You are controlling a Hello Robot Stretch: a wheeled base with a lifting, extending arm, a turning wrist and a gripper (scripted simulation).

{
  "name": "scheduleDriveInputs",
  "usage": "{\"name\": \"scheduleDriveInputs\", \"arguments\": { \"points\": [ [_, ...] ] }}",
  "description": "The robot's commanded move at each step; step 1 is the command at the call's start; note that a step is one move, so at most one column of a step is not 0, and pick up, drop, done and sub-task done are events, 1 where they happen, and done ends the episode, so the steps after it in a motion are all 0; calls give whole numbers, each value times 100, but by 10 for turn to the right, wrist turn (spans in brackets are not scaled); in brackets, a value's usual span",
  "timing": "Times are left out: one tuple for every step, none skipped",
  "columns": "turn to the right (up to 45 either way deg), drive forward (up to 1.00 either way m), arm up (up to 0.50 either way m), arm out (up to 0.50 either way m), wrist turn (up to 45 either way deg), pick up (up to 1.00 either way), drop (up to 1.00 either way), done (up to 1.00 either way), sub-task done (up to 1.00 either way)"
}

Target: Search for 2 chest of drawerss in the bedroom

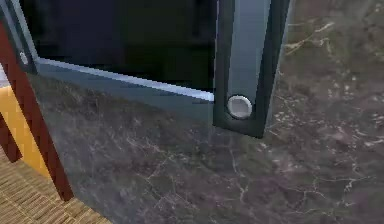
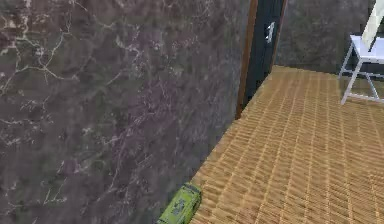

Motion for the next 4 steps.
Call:
{"name": "scheduleDriveInputs", "arguments": {
  "points": [
    [-450,0,0,0,0,0,0,0,0],
    [-450,0,0,0,0,0,0,0,0],
    [-300,0,0,0,0,0,0,0,0],
    [-30,0,0,0,0,0,0,0,0]
  ]
}}
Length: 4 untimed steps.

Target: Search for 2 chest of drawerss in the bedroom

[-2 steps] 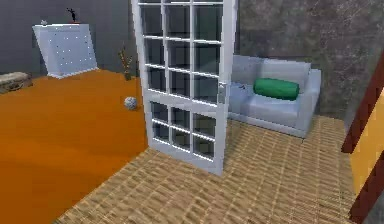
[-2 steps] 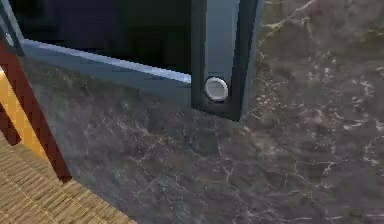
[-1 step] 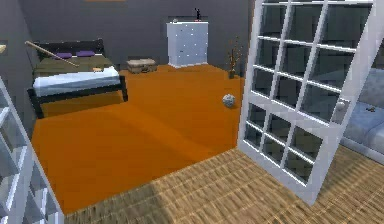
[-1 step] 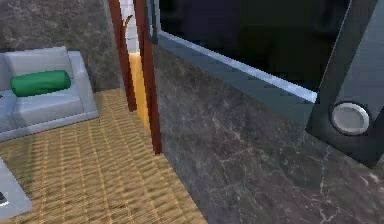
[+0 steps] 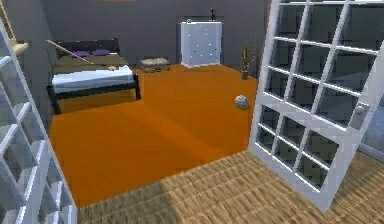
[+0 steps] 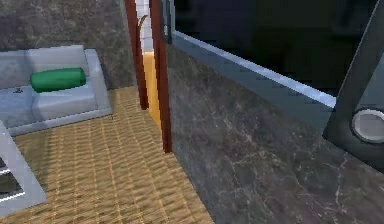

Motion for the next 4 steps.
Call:
{"name": "scheduleDriveInputs", "arguments": {
  "points": [
    [0,10,0,0,0,0,0,0,0],
    [240,0,0,0,0,0,0,0,0],
    [0,30,0,0,0,0,0,0,0],
    [-240,0,0,0,0,0,0,0,0]
  ]
}}
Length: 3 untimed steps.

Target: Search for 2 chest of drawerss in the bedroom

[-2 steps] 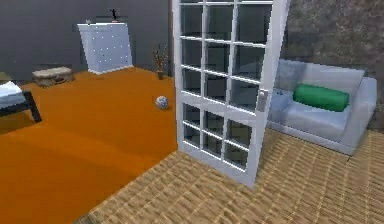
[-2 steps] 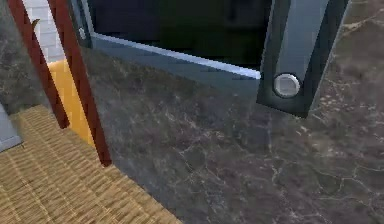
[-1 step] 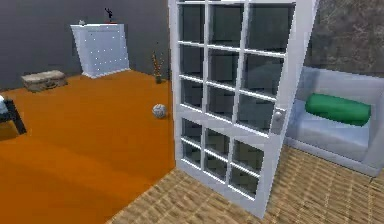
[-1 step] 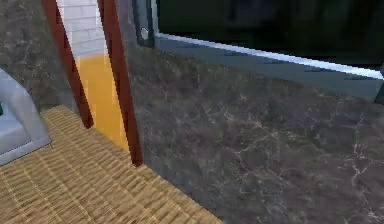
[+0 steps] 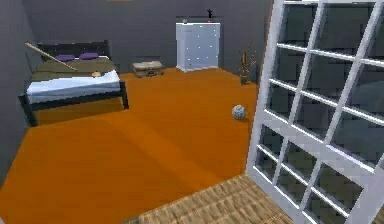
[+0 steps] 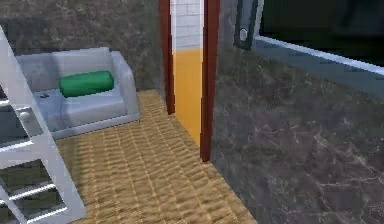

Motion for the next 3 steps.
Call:
{"name": "scheduleDriveInputs", "arguments": {
  "points": [
    [0,100,0,0,0,0,0,0,0],
    [0,60,0,0,0,0,0,0,0],
    [330,0,0,0,0,0,0,0,0]
  ]
}}
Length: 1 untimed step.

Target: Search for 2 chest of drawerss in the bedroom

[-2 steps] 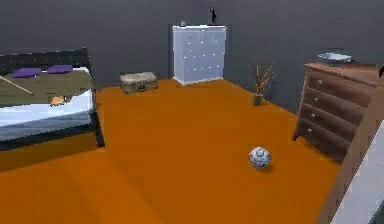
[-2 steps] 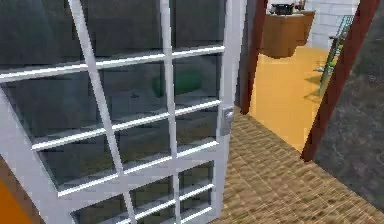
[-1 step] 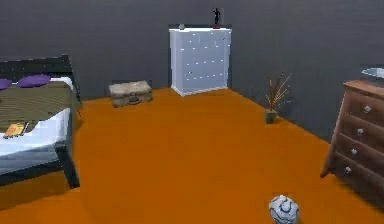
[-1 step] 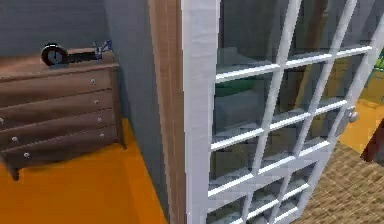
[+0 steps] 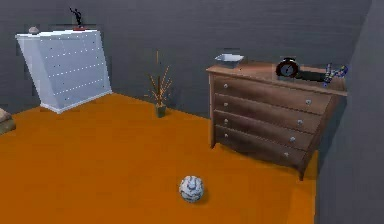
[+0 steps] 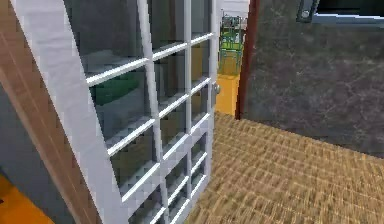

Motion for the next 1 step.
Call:
{"name": "scheduleDriveInputs", "arguments": {
  "points": [
    [0,60,0,0,0,0,0,0,0]
  ]
}}
